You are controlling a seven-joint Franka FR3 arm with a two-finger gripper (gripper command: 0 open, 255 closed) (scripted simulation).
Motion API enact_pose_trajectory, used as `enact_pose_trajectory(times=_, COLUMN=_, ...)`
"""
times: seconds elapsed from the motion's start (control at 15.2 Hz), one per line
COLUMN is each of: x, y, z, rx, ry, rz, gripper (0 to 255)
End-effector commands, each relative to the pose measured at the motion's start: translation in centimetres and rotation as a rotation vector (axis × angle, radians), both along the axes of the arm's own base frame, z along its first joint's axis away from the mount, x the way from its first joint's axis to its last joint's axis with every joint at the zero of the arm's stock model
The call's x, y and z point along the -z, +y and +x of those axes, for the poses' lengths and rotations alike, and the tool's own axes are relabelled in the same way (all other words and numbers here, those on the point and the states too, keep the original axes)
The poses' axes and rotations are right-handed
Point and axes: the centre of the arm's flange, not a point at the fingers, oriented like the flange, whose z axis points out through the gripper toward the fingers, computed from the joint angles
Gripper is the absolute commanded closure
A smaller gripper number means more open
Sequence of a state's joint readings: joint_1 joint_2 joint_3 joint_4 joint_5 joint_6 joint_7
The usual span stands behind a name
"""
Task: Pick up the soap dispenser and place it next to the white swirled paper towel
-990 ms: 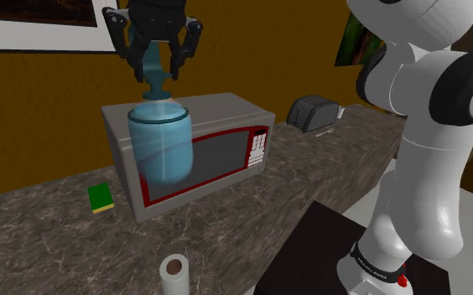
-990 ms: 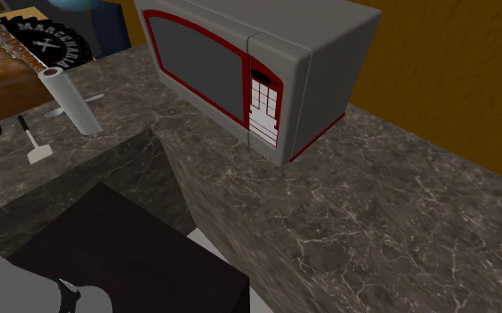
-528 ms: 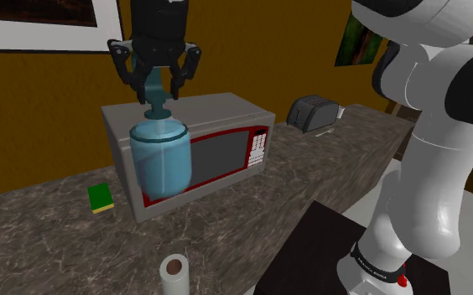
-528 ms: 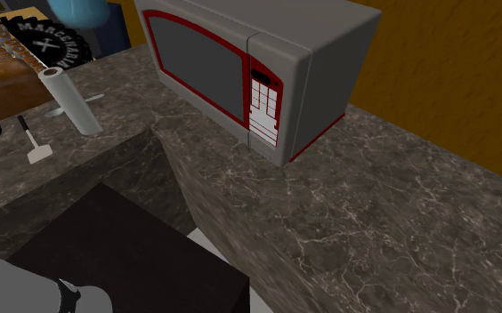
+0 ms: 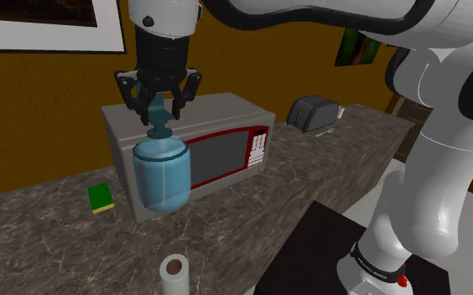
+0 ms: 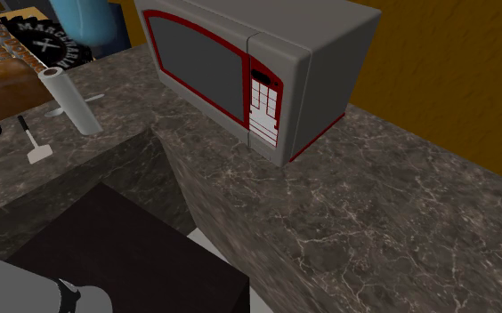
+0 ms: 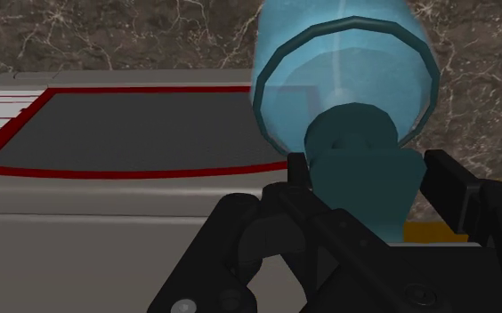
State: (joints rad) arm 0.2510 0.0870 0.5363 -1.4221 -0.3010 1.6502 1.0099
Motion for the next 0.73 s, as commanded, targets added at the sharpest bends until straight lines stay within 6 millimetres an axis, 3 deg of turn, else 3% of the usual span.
enact_pose_trajectory(times=0.0, x=1.0, y=0.0, z=0.0, rx=0.000, ry=-0.001, rz=0.001, gripper=255)
enact_pose_trajectory(times=0.66, x=6.3, y=0.0, z=0.0, rx=0.000, ry=-0.001, rz=0.001, gripper=255)
